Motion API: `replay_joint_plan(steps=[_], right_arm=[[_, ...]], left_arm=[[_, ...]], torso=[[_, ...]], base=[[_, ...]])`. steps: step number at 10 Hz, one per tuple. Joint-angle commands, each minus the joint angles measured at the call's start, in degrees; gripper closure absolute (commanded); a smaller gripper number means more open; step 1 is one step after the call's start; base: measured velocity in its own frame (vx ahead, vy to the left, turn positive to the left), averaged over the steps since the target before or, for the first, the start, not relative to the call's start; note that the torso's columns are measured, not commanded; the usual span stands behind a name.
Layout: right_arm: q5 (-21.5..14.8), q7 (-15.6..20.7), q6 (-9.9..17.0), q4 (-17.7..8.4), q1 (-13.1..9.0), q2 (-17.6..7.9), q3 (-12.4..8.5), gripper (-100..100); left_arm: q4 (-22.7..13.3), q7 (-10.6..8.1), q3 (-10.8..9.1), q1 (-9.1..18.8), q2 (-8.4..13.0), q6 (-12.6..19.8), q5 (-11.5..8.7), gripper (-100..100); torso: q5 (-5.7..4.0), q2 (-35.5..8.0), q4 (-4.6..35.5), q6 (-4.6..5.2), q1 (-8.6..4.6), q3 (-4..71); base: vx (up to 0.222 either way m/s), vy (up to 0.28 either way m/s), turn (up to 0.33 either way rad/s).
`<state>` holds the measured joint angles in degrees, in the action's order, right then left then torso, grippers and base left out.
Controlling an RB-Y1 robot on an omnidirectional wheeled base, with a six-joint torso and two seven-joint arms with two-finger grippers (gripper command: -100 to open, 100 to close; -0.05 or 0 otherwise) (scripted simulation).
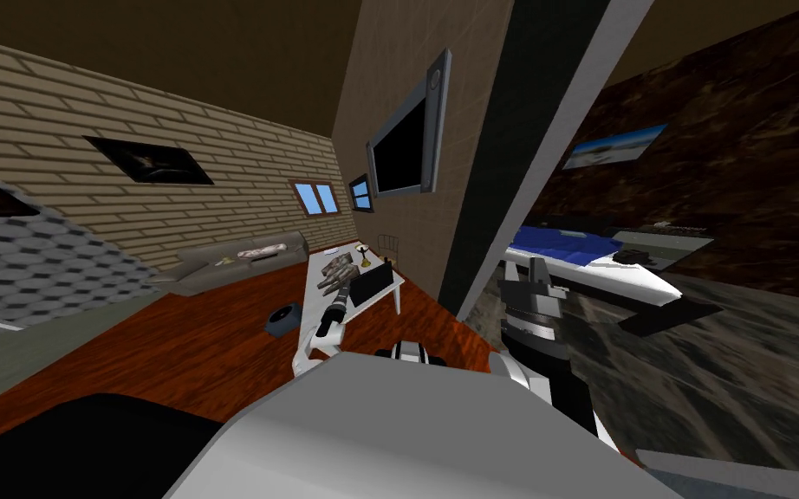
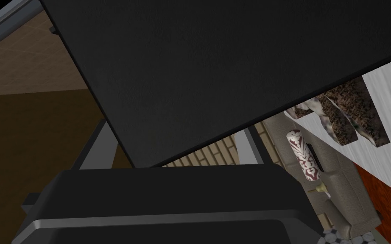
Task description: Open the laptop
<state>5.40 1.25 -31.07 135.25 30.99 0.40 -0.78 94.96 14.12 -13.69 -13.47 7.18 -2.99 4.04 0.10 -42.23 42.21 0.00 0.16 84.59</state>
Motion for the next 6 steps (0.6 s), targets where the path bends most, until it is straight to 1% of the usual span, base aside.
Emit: replay_joint_plan(steps=[1, 2, 3, 4, 5, 6], right_arm=[[0.0, 0.0, 0.0, 0.0, 0.0, 0.0, 0.0, 0], [0.0, 0.0, 0.0, 0.0, 0.0, 0.0, 0.0, 0], [0.0, 0.0, 0.0, 0.0, 0.0, 0.0, 0.0, 0], [0.0, 0.0, 0.0, 0.0, 0.0, 0.0, 0.0, 0], [0.0, 0.0, 0.0, 0.0, 0.0, 0.0, 0.0, 0], [0.0, 0.0, 0.0, 0.0, 0.0, 0.0, 0.0, 0]], left_arm=[[-1.4, -1.61, -1.81, 2.6, 2.0, 4.4, -1.4, 100], [-1.4, -1.61, -1.81, 2.6, 2.0, 5.8, -1.4, 100], [-1.4, -1.61, -1.81, 2.6, 2.0, 6.5, -1.4, 100], [-2.3, -2.68, -3.02, 4.3, 3.5, 8.4, -2.5, 100], [-2.3, -2.68, -3.02, 4.3, 3.5, 9.9, -2.5, 100], [-3.2, -3.74, -4.24, 6.0, 5.0, 11.5, -3.5, 100]], torso=[[0.02, 0.1, -0.1, -0.13, 0.03, 0.0], [0.05, 0.1, -0.1, -0.03, 0.10, 0.1], [0.05, 0.2, -0.1, -0.13, 0.12, 0.1], [0.12, 0.2, -0.2, -0.20, 0.12, 0.1], [0.10, 0.1, -0.1, -0.03, 0.14, 0.1], [0.16, 0.1, -0.2, -0.12, 0.17, 0.1]], base=[[-0.058, 0.026, -0.191], [-0.051, 0.024, -0.098], [-0.013, 0.014, 0.010], [-0.047, 0.008, -0.177], [-0.044, 0.015, -0.114], [-0.058, 0.018, -0.166]])
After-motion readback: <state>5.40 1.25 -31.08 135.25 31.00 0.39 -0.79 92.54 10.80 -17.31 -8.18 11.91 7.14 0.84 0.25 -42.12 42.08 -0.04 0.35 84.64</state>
